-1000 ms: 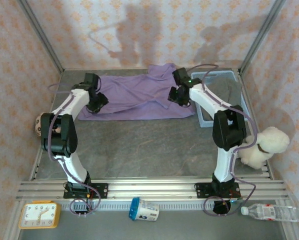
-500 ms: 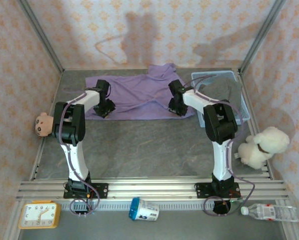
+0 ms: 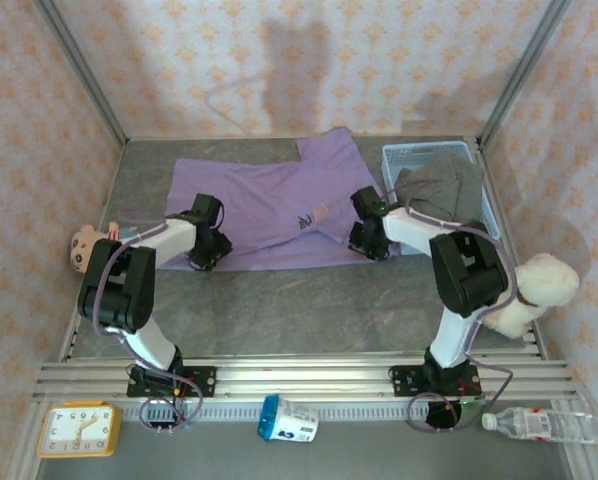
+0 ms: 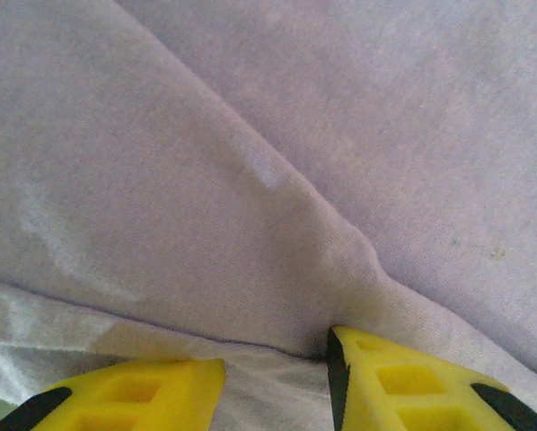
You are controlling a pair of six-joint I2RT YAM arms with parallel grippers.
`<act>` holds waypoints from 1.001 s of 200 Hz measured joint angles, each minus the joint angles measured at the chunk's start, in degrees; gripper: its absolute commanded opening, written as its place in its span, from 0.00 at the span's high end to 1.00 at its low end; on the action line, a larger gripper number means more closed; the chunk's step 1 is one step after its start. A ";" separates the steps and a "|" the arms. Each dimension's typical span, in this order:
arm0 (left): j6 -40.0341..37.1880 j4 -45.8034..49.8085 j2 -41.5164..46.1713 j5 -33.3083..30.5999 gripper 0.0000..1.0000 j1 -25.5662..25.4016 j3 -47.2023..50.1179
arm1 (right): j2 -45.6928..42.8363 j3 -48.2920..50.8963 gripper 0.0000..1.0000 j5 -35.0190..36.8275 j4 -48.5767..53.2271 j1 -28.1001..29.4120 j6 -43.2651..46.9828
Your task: Fold and stack the mixed laundry pile
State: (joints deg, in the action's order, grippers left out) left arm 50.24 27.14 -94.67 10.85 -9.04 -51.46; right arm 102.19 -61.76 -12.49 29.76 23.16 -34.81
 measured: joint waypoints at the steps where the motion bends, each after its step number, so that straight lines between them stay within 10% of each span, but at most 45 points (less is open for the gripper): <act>1: 0.11 0.00 0.20 0.00 0.57 -0.13 0.17 | -0.20 0.22 0.68 0.00 0.04 0.00 -0.02; 118: 6.36 9.03 7.76 -5.64 0.26 -5.55 -4.09 | -8.63 -0.20 0.49 -6.03 6.84 6.21 3.76; 200: 5.14 9.25 6.12 -6.58 0.24 -5.49 -4.94 | 2.14 -6.43 0.84 -2.38 4.92 7.02 3.52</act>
State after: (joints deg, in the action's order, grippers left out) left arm 55.37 36.38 -88.55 4.27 -14.52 -56.40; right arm 104.33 -68.18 -14.87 34.68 30.17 -31.29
